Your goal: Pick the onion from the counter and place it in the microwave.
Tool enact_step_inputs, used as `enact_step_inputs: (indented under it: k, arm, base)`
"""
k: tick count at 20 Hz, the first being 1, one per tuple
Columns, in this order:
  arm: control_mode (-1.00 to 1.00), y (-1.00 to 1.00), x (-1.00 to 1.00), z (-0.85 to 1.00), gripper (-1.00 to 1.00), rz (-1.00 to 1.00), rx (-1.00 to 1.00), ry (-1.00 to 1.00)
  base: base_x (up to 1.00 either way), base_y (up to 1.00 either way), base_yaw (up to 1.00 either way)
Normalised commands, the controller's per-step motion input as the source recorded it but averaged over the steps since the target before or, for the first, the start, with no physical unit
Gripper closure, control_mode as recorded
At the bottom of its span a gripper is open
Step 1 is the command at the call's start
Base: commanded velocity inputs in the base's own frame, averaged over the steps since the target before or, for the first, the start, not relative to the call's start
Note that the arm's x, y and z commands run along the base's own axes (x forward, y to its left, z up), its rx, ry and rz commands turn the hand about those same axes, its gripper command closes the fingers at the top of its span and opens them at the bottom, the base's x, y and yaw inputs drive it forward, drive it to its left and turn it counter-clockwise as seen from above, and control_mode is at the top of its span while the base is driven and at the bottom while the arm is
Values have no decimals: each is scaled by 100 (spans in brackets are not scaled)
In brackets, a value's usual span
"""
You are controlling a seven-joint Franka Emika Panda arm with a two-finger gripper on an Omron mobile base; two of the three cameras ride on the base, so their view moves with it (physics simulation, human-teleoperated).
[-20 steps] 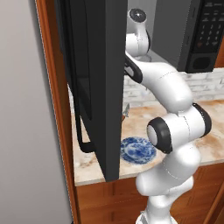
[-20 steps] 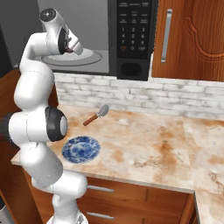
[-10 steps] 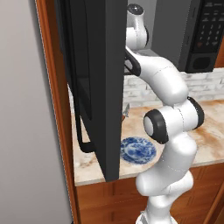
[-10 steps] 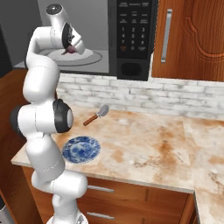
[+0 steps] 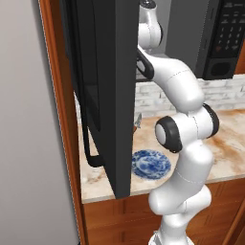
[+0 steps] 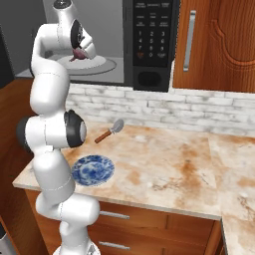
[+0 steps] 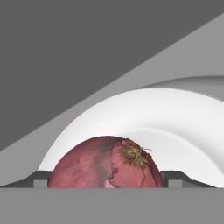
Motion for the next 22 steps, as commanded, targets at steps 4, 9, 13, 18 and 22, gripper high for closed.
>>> enact_step_inputs:
  k: [4, 9, 13, 18, 22]
  arm:
    - [-100, 0, 0, 0, -100, 0, 0, 0]
    - [-100, 0, 0, 0, -100, 0, 0, 0]
    - [-100, 0, -31, 1, -100, 1, 0, -3]
    - [-100, -1, -90, 10, -100, 0, 0, -15]
    - [-100, 0, -100, 3, -100, 1, 0, -13]
  base:
    - [0, 0, 0]
    - [0, 0, 0]
    - [0, 0, 0]
    - [0, 0, 0]
    - [0, 0, 0]
